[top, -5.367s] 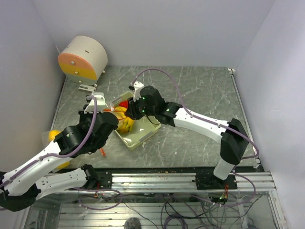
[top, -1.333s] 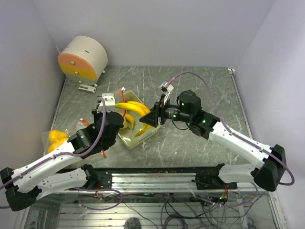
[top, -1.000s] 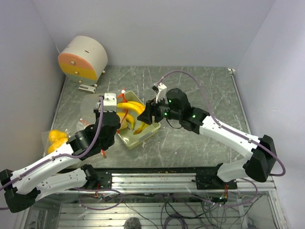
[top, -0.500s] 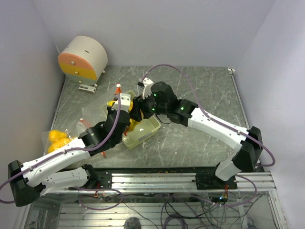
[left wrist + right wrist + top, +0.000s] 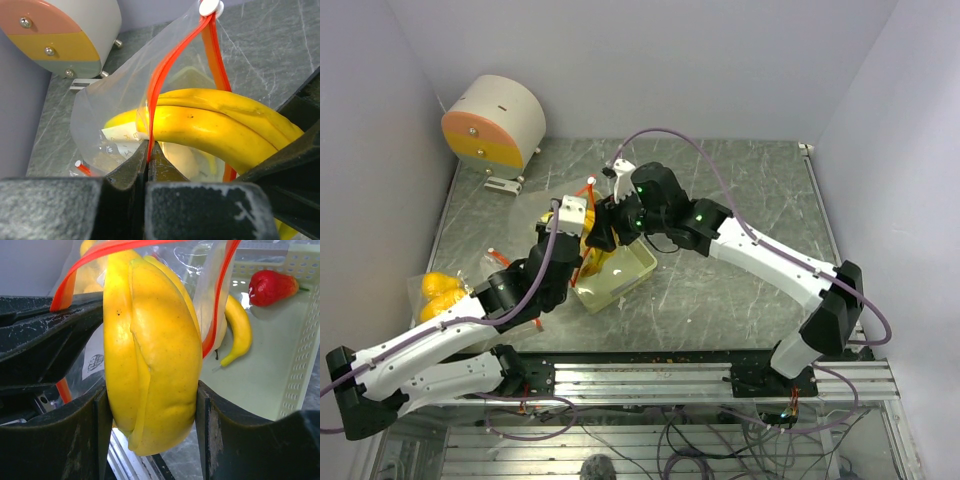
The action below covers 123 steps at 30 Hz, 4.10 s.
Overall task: Place the food in the zip-top bag and seal the zipper
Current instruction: Place the fake fruit in the zipper food storage bag.
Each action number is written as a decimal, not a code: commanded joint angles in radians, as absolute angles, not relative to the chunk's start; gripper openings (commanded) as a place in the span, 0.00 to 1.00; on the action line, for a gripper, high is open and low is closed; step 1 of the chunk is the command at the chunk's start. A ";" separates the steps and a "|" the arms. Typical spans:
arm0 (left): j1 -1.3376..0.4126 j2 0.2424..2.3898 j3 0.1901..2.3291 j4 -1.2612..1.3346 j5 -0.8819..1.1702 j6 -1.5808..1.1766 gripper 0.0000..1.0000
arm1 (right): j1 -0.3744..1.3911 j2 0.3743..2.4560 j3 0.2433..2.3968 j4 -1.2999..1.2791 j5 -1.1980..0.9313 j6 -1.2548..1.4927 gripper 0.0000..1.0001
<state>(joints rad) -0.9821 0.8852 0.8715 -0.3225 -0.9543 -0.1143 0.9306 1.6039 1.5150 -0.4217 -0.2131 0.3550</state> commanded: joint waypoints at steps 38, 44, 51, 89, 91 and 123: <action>-0.977 0.819 0.894 -0.384 -0.916 -0.219 0.07 | 0.823 1.294 1.239 -0.193 -0.125 0.425 0.81; -0.977 0.827 0.916 -0.379 -0.958 -0.218 0.07 | 0.834 1.222 1.024 -0.092 -0.503 0.367 0.75; -0.976 0.863 0.952 -0.394 -0.953 -0.225 0.07 | 0.986 1.265 0.837 0.060 -0.408 0.374 0.73; -0.976 0.861 0.931 -0.389 -0.949 -0.216 0.07 | 1.102 1.561 0.661 0.673 -0.112 0.443 0.36; -0.976 0.859 0.930 -0.398 -0.953 -0.219 0.07 | 1.102 1.535 0.685 0.618 -0.103 0.437 0.18; -0.976 0.756 0.859 -0.414 -0.814 -0.216 0.07 | 0.898 1.535 1.310 -0.229 -0.466 0.647 0.05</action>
<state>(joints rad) -0.9733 0.7822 0.8906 -0.4183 -0.8497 -0.2161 0.9527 1.5837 1.3071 -0.2668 -0.3126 0.5476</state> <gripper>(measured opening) 0.075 0.406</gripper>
